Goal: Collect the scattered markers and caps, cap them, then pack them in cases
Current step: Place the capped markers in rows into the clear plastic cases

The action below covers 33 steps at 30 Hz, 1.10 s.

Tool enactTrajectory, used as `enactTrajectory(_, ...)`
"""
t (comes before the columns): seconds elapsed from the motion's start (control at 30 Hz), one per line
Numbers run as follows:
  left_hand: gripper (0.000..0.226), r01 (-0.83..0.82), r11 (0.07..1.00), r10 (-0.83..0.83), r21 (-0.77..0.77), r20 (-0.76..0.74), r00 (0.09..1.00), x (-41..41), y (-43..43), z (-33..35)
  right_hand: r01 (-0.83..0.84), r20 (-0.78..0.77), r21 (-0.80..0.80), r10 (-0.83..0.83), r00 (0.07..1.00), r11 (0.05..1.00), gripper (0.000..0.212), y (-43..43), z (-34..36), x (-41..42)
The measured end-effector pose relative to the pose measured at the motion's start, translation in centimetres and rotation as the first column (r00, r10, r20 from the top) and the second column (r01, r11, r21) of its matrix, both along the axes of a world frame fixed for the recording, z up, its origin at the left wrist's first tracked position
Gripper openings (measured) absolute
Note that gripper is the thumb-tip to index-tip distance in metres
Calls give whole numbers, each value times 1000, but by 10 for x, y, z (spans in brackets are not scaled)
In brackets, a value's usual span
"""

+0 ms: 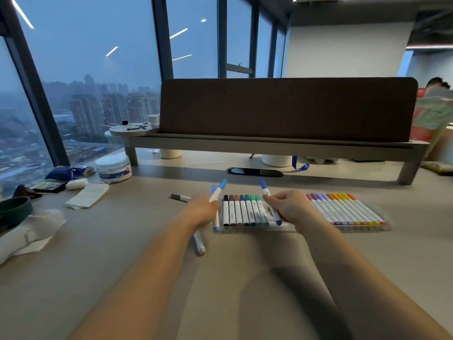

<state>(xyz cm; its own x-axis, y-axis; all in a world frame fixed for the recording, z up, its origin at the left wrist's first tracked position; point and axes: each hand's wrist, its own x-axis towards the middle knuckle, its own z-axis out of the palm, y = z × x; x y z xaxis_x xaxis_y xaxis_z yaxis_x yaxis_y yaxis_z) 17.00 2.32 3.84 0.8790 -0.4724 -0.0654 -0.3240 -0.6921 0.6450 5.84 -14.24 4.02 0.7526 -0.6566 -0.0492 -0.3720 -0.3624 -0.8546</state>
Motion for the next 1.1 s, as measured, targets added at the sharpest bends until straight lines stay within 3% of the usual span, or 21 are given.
enactTrajectory(0.13,29,65,960,-125,-273,-207,970,-12,-38,2,42,16,1,-42,999,999,27,-15,-5,-3)
enactTrajectory(0.27,26,7,924,-121,-382,-275,954,-13,-65,-6,90,3,7,-90,996,996,25,-33,-8,1)
enactTrajectory(0.53,27,13,929,-101,-370,-219,970,-13,-85,-24,47,-135,-44,-53,989,998,20,-37,-14,25)
enactTrajectory(0.77,31,-18,925,-74,-379,-228,971,-12,-86,-28,46,-149,-36,-51,987,998,24,-33,-20,31)
enactTrajectory(1.1,28,-20,927,-77,-375,-242,967,-13,-85,-26,37,-173,-332,-99,980,943,14,-28,-35,37)
